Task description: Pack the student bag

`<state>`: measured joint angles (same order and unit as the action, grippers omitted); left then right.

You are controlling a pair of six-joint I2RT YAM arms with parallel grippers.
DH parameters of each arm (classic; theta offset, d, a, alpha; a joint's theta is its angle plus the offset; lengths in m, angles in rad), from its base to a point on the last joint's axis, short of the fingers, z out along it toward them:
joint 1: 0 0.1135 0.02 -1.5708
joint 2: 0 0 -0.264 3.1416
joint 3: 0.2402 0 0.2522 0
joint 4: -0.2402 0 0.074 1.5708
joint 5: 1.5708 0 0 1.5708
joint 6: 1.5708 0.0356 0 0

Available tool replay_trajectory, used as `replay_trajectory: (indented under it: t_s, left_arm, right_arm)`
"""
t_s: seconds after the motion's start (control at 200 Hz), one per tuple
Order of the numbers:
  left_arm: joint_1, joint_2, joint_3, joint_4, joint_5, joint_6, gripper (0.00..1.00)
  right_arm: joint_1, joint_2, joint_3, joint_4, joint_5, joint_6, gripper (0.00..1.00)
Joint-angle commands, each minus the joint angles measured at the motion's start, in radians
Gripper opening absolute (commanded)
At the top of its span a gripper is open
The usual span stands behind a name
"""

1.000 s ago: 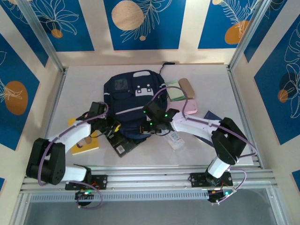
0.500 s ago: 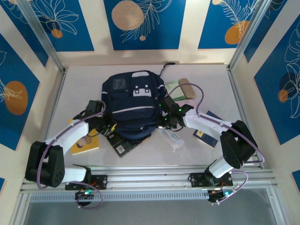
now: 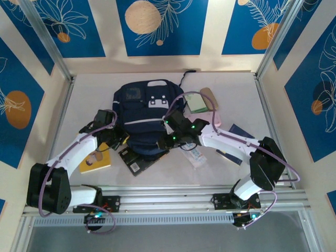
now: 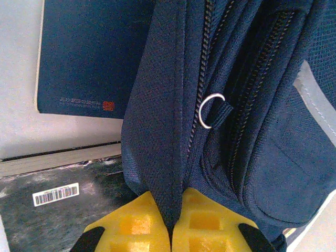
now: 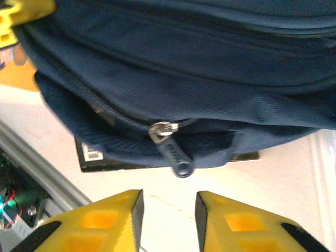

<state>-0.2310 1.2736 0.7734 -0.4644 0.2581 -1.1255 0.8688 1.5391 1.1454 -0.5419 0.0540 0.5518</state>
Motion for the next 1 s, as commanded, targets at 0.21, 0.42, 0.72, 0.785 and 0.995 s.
replay_trajectory:
  t_s: [0.21,0.42,0.72,0.785,0.995]
  left_arm:
    - [0.01,-0.028,0.01,0.005,-0.003,0.016,0.0]
    - [0.01,-0.022,0.004,0.012,0.002,0.015,0.0]
    - [0.01,-0.004,-0.01,0.029,0.01,0.011,0.0]
    - [0.009,-0.004,-0.009,0.03,0.009,0.011,0.0]
    - [0.01,0.001,-0.004,0.021,-0.003,0.025,0.0]
  right_arm:
    - [0.062,0.113,0.117,-0.073,0.126,-0.07,0.36]
    - [0.088,0.16,0.128,-0.087,0.23,-0.081,0.36]
    - [0.137,0.246,0.17,-0.098,0.308,-0.085,0.32]
    - [0.147,0.258,0.182,-0.109,0.335,-0.088,0.25]
    - [0.172,0.257,0.217,-0.145,0.361,-0.096,0.0]
